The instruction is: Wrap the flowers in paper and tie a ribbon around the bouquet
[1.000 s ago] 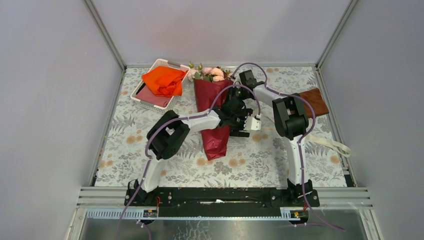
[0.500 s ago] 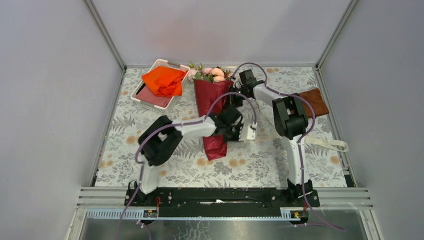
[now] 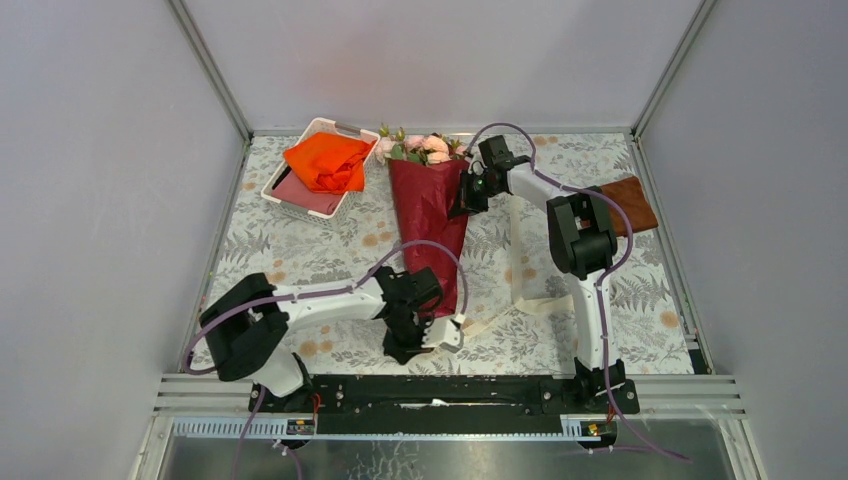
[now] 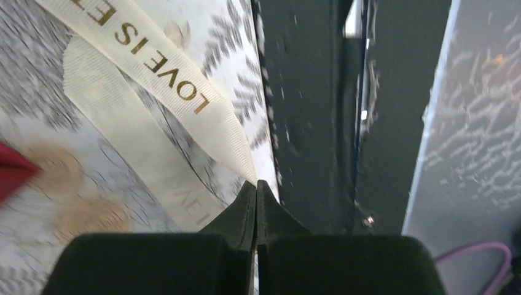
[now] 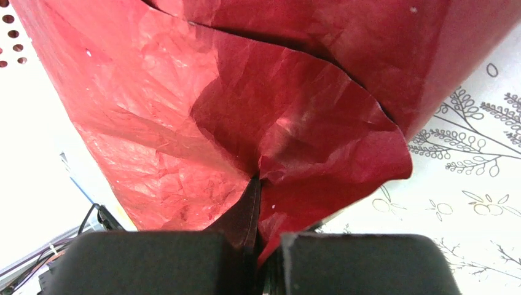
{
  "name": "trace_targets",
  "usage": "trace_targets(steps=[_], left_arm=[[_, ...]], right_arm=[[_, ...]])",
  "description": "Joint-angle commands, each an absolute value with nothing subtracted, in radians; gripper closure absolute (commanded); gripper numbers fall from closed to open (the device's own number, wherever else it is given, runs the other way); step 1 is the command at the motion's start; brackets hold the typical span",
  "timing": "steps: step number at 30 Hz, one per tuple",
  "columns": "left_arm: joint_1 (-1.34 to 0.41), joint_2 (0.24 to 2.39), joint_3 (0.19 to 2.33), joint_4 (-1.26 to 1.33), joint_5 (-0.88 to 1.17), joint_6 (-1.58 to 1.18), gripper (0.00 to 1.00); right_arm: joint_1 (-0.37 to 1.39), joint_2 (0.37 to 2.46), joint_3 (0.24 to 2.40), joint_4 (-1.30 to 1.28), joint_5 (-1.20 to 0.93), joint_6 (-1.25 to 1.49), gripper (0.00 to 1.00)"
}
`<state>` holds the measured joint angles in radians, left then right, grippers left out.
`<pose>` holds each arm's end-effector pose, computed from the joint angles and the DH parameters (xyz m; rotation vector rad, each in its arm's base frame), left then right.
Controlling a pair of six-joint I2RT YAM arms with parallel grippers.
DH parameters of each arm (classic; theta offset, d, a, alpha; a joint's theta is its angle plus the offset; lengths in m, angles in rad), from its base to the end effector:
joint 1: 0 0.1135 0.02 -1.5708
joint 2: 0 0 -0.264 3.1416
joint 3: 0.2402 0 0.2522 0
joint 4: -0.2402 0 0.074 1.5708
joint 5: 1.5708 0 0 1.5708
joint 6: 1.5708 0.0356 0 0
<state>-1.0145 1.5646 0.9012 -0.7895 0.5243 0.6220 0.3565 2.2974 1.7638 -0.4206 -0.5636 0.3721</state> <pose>0.1225 -0.2308 0.1698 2.2362 2.0284 -0.8292 0.4591 0.1913 0.1530 -0.2185 2.5910 0.9942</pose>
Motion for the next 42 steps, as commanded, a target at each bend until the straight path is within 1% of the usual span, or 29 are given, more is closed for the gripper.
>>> trace_targets(steps=[1, 5, 7, 9, 11, 15, 20, 24, 26, 29, 33, 37, 42], left_arm=[[-0.95, 1.481, 0.864, -0.902, 0.506, 0.644, 1.0], [-0.845, 1.459, 0.848, -0.983, 0.506, 0.732, 1.0], [-0.774, 1.476, 0.822, -0.987, 0.469, 0.781, 1.0], [-0.682, 1.523, 0.805, -0.936, 0.405, 0.794, 1.0], [-0.581, 1.595, 0.832, -0.913, 0.377, 0.805, 1.0], [-0.422, 1.712, 0.93, -0.873, 0.383, 0.796, 1.0], [-0.253, 1.884, 1.123, -0.791, 0.403, 0.646, 1.0], [-0.166, 1.98, 1.257, -0.618, 0.419, 0.414, 1.0], [-0.149, 2.001, 1.297, -0.53, 0.422, 0.295, 1.0], [-0.13, 1.949, 1.306, -0.431, 0.46, 0.174, 1.0], [-0.12, 1.769, 1.306, -0.401, 0.507, 0.163, 1.0], [-0.119, 1.6, 1.373, -0.47, 0.612, 0.216, 1.0], [-0.125, 1.494, 1.505, -0.556, 0.778, 0.19, 1.0]], right_arm=[[0.351, 2.226, 1.801, -0.453, -0.557, 0.371, 1.0], [0.35, 2.228, 1.832, -0.472, -0.569, 0.377, 1.0], [0.351, 2.225, 1.853, -0.491, -0.576, 0.374, 1.0], [0.35, 2.214, 1.867, -0.505, -0.582, 0.374, 1.0], [0.348, 2.2, 1.871, -0.515, -0.592, 0.372, 1.0], [0.348, 2.172, 1.866, -0.535, -0.605, 0.364, 1.0], [0.348, 2.137, 1.816, -0.521, -0.616, 0.367, 1.0], [0.35, 2.113, 1.784, -0.507, -0.63, 0.382, 1.0], [0.352, 2.095, 1.757, -0.503, -0.63, 0.38, 1.0], [0.358, 2.053, 1.65, -0.465, -0.626, 0.385, 1.0], [0.371, 2.012, 1.49, -0.389, -0.615, 0.394, 1.0], [0.382, 2.002, 1.378, -0.315, -0.607, 0.408, 1.0], [0.396, 1.991, 1.303, -0.251, -0.583, 0.425, 1.0]])
